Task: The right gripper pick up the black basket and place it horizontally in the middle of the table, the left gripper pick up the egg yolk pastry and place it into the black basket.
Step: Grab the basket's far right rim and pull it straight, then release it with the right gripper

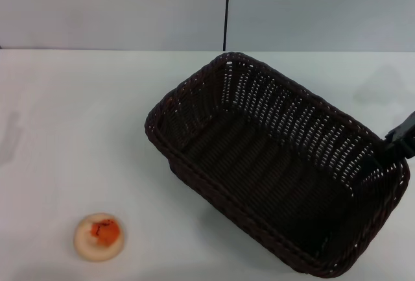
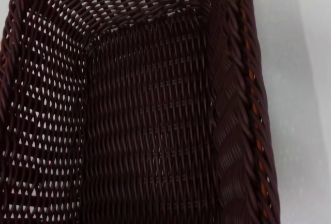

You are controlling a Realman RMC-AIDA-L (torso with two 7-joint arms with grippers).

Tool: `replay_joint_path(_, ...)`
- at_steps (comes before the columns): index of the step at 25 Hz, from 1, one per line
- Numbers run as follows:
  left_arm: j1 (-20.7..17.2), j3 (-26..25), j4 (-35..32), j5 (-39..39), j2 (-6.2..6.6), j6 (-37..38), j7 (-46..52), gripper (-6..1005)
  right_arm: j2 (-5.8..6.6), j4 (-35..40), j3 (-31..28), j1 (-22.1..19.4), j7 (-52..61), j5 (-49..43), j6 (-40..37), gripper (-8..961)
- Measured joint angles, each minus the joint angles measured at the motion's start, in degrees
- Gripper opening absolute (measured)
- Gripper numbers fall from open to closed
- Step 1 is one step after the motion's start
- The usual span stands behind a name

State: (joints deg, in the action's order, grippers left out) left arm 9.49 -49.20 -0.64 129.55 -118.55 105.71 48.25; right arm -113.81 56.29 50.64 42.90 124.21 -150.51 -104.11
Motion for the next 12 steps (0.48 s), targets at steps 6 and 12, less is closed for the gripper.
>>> replay_joint_path(6,-0.1,0.2,0.1,0.0,-0.02,-0.2,0.0,787,0.0,0.0,1.2,-0.3,-0.2,0.0,0.1,512)
replay_joint_path(12,-0.1,0.2,0.1,0.0,-0.02,-0.2,0.0,787,0.0,0.0,1.2,-0.8,-0.4,0.0,0.1,286)
